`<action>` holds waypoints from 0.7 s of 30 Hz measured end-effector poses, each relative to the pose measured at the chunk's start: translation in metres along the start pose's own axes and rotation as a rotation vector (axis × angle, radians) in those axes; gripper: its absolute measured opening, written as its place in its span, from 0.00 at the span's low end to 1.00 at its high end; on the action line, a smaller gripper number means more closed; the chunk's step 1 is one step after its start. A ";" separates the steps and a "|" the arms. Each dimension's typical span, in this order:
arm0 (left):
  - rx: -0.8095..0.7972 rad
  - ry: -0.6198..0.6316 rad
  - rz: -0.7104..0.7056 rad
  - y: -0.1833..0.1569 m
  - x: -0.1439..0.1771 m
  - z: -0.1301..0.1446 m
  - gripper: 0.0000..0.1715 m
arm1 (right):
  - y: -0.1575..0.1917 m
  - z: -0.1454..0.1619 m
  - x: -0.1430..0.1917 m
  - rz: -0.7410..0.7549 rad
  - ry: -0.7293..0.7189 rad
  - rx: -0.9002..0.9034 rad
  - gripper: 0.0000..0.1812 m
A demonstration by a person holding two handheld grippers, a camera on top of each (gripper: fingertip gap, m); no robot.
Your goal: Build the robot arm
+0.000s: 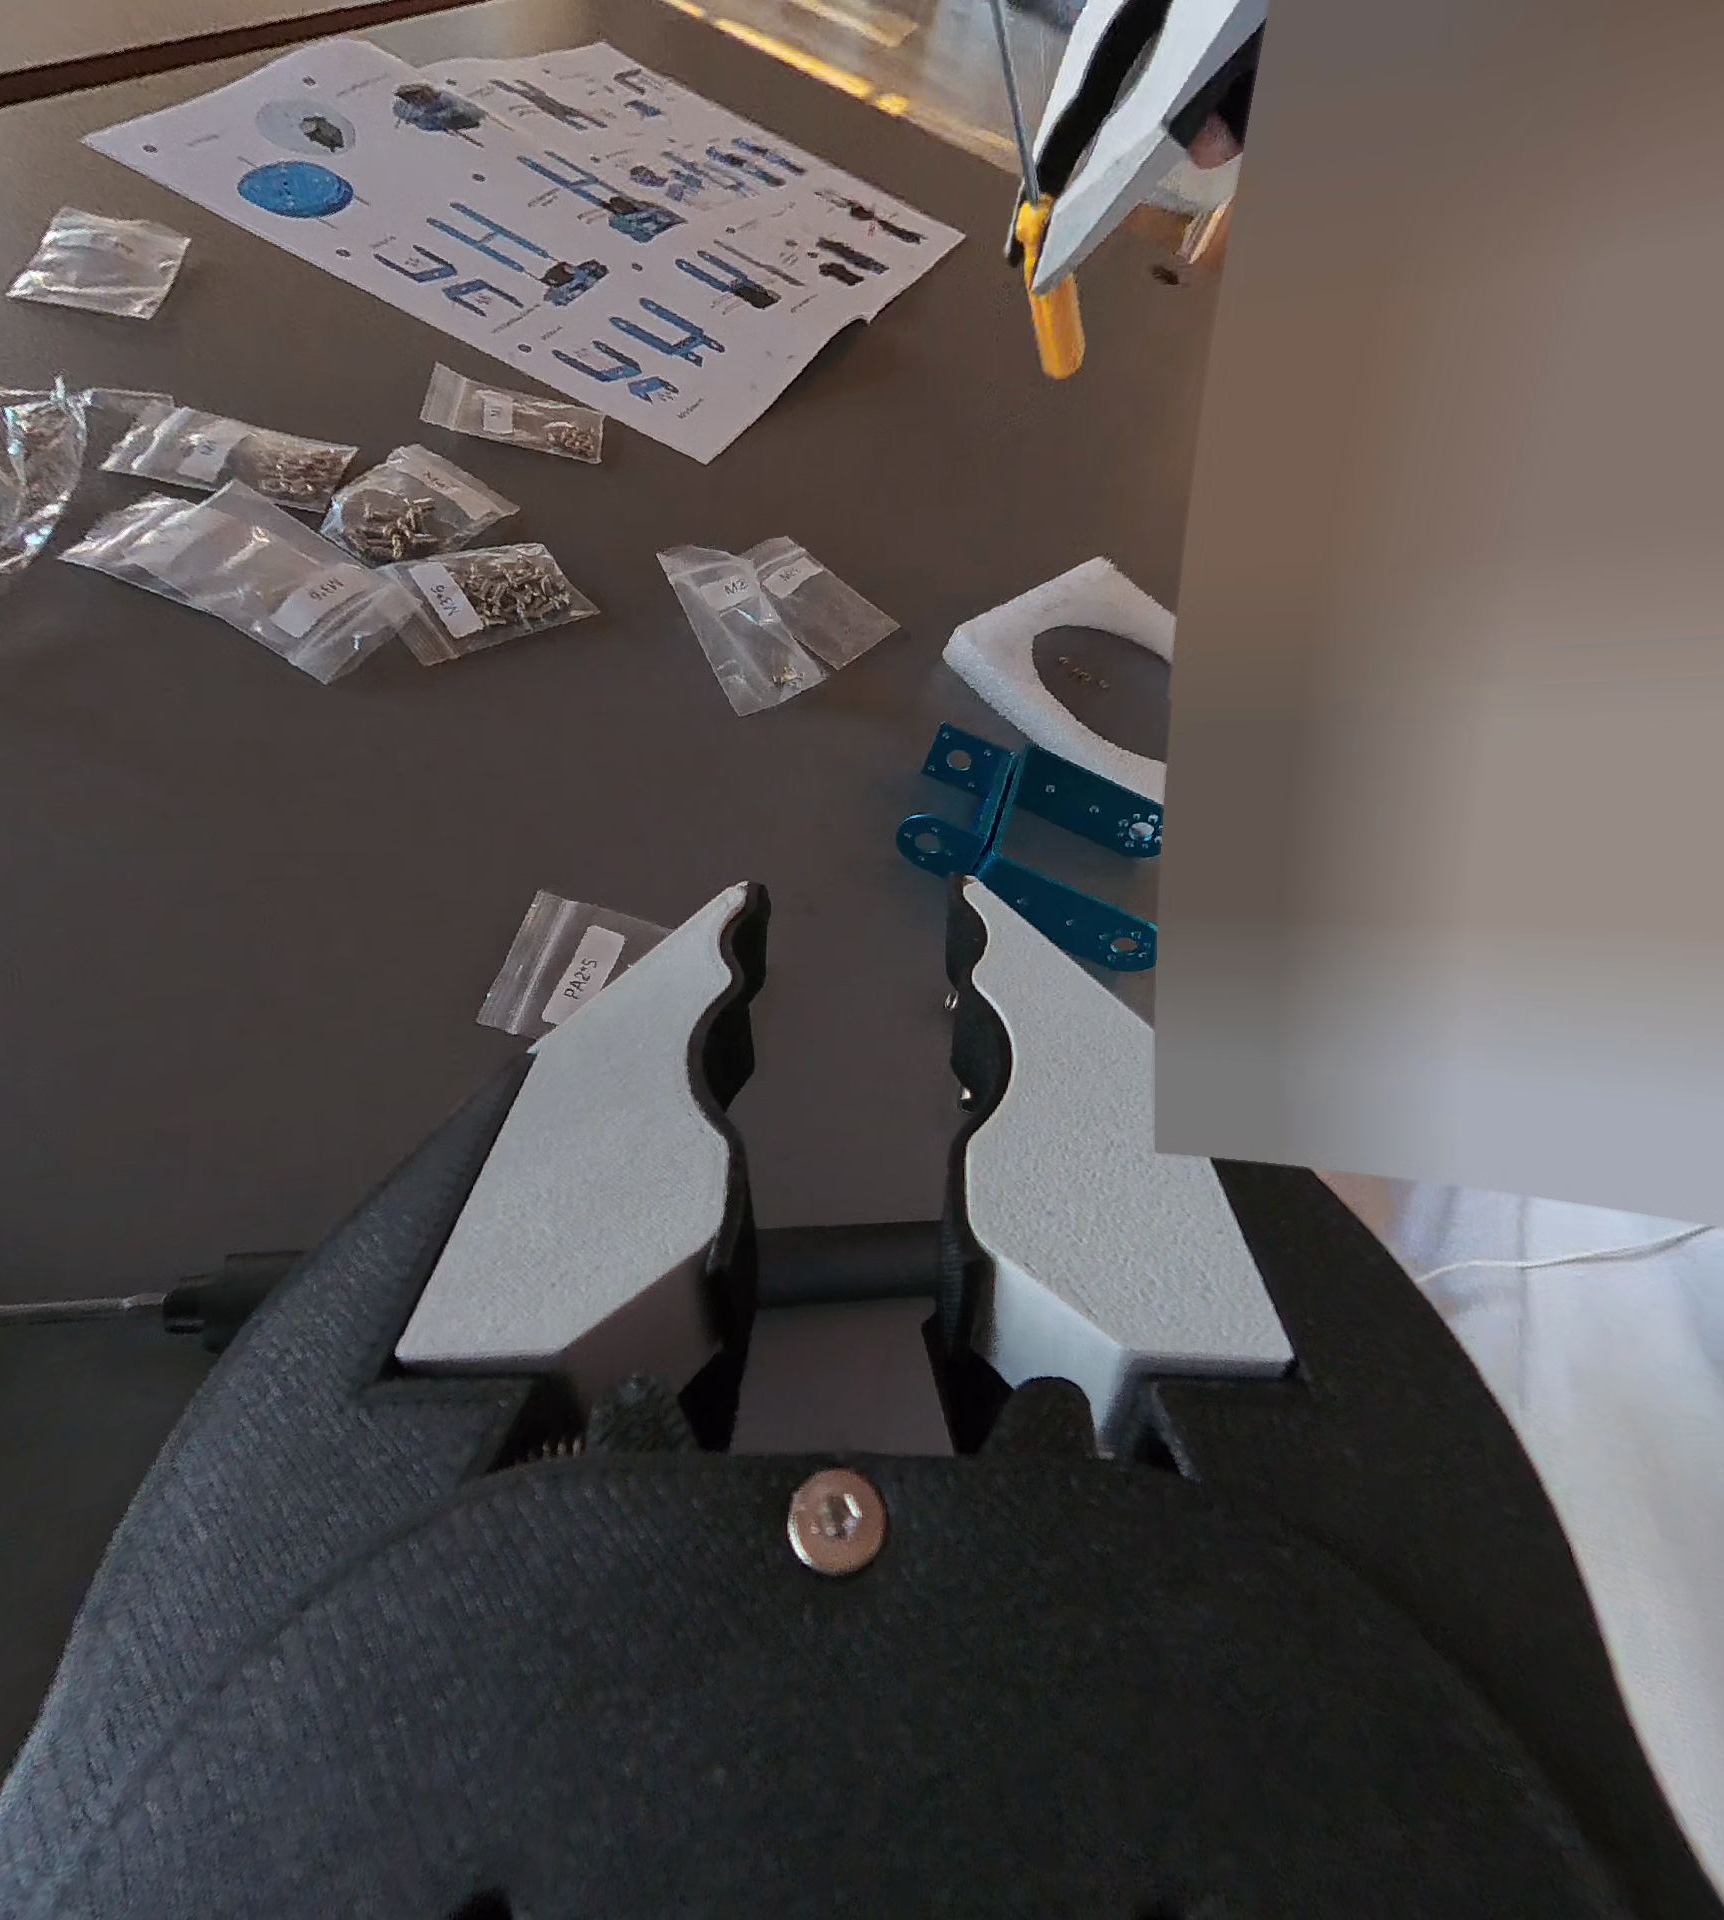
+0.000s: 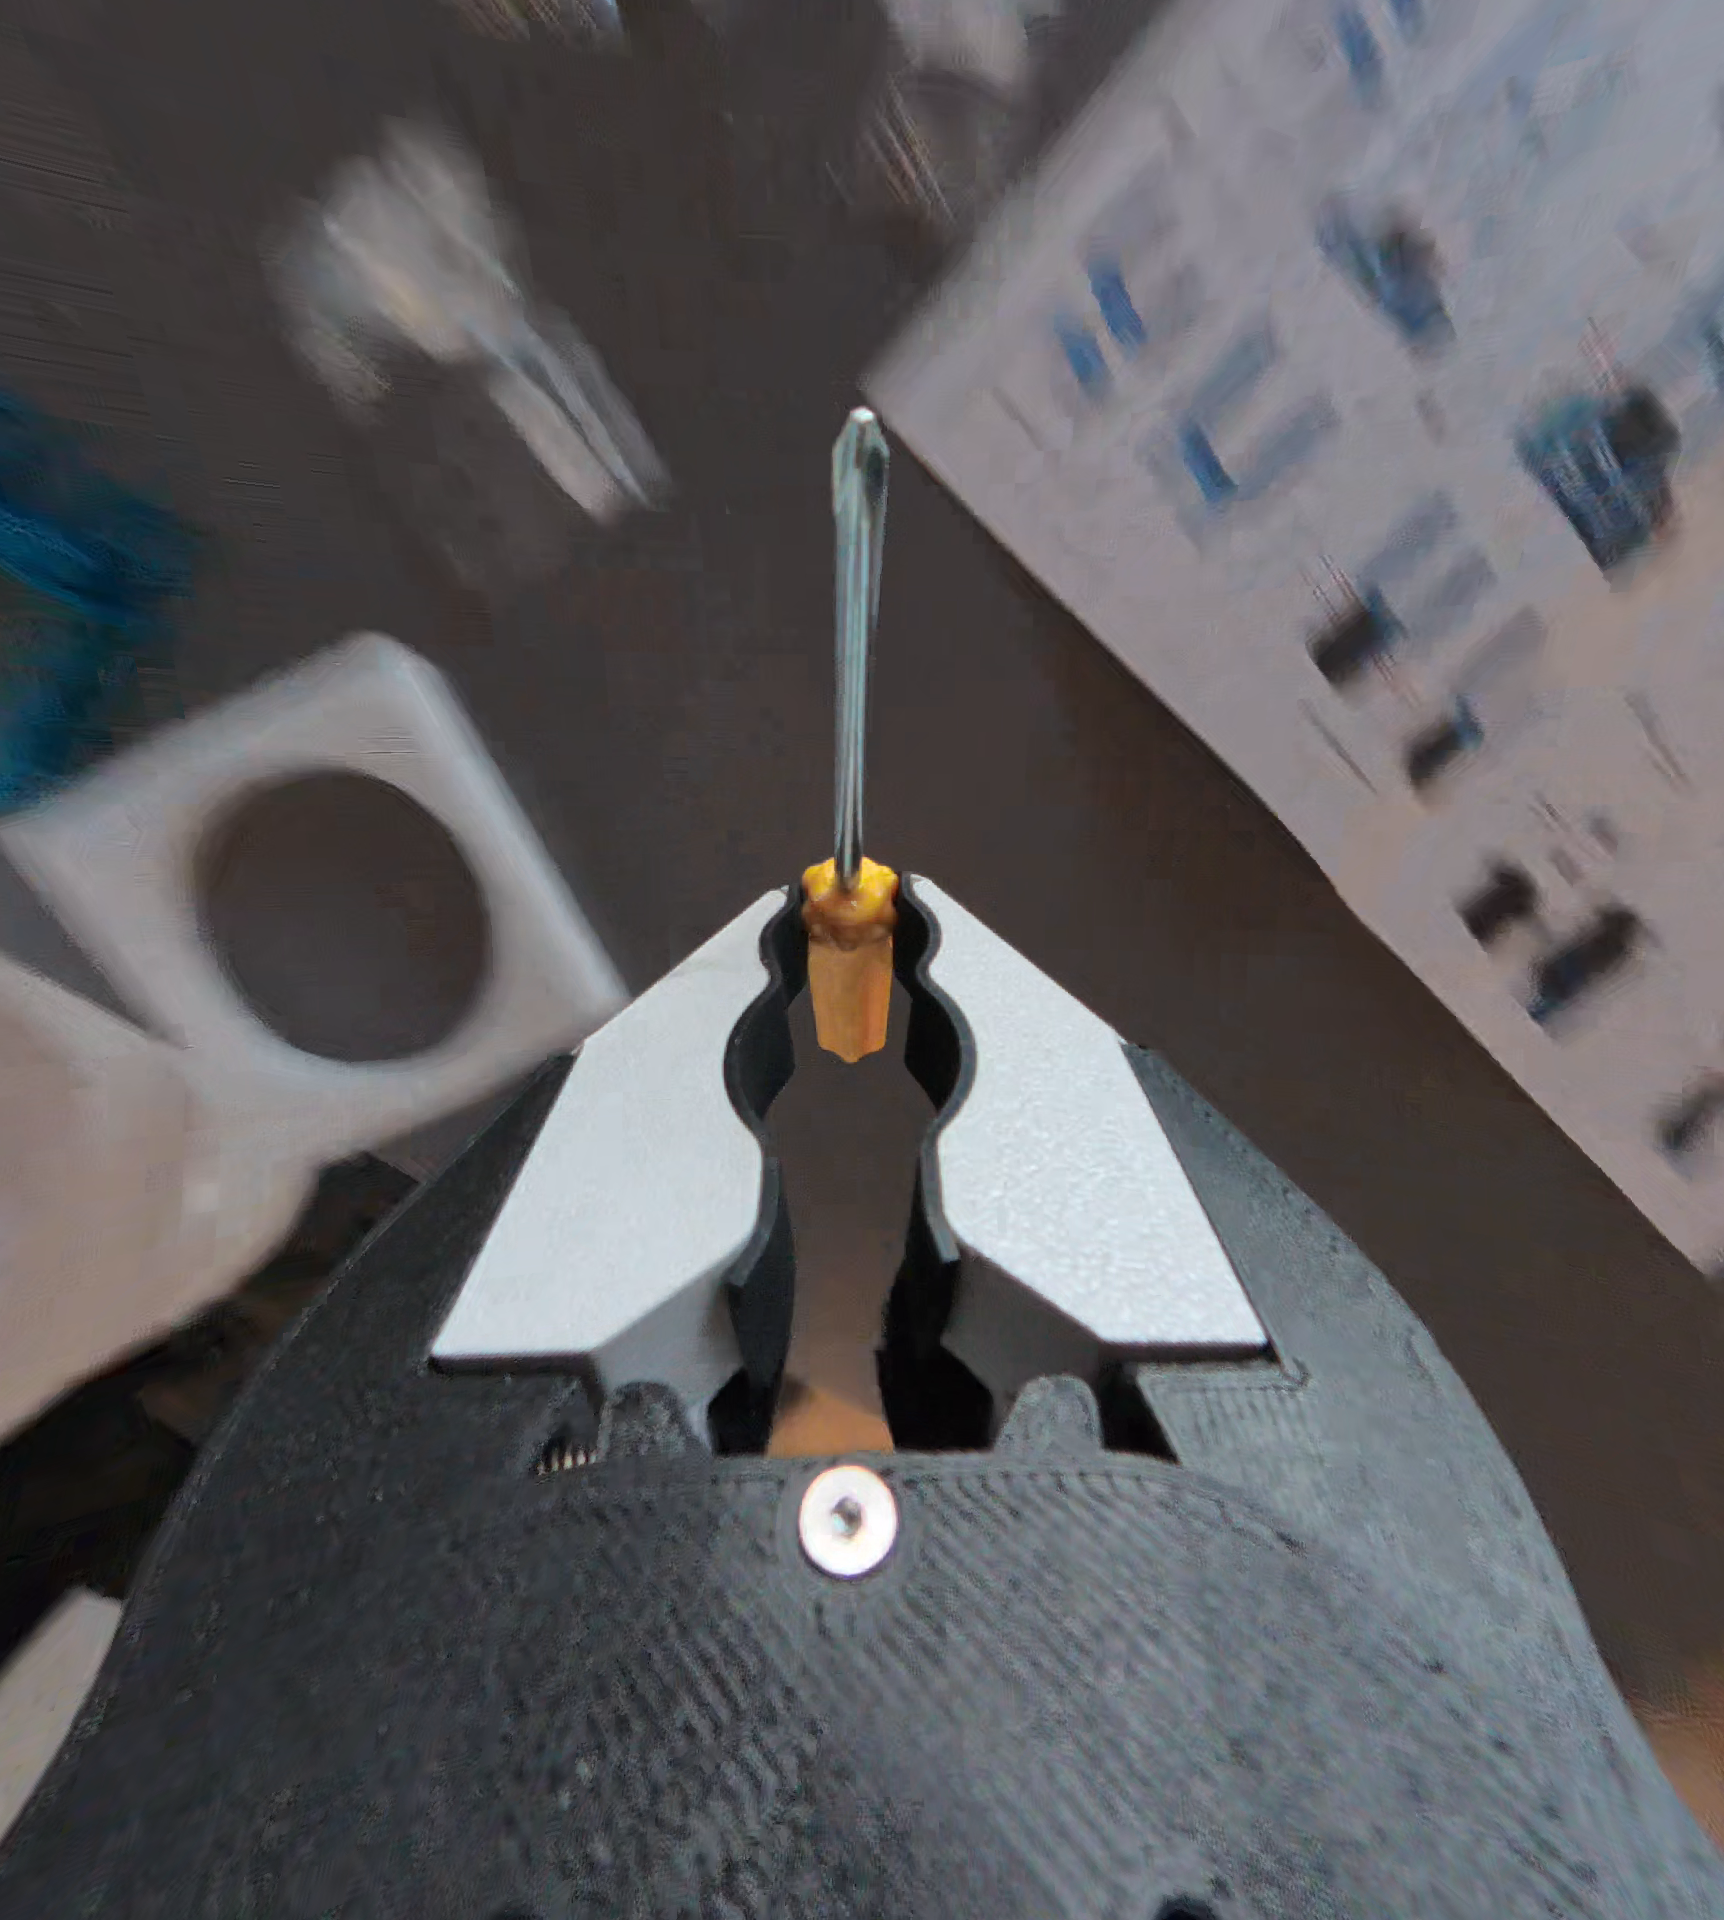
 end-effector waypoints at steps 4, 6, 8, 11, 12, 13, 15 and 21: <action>-0.013 0.059 -0.082 -0.018 -0.003 -0.004 0.20 | -0.023 0.063 -0.041 0.111 0.363 0.215 0.08; -0.018 0.073 -0.118 -0.031 -0.005 -0.005 0.20 | -0.033 0.085 -0.057 0.176 0.471 0.326 0.09; -0.015 0.068 -0.150 -0.045 -0.009 -0.005 0.20 | -0.040 0.099 -0.071 0.199 0.524 0.378 0.08; 0.009 0.050 -0.185 -0.067 -0.018 -0.004 0.20 | -0.057 0.098 -0.079 0.244 0.500 0.417 0.08; 0.018 0.044 -0.199 -0.074 -0.022 -0.003 0.20 | -0.058 0.093 -0.081 0.234 0.452 0.413 0.08; 0.026 0.038 -0.214 -0.081 -0.025 -0.002 0.20 | -0.059 0.091 -0.082 0.224 0.426 0.419 0.08; 0.046 0.023 -0.240 -0.094 -0.032 0.000 0.20 | -0.060 0.090 -0.081 0.202 0.369 0.428 0.10; 0.092 -0.076 -0.332 -0.110 -0.035 -0.007 0.21 | -0.053 0.084 -0.032 0.247 -0.111 0.164 0.12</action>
Point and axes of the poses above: each gripper's, where its closed fingertips meet, x back along the fingers, z out of its underside, y = z × x across the jaws, the point moved 2 cm from there along x, back along the fingers, and after that the axes turned 13 degrees about z, right-handed, at the moved point
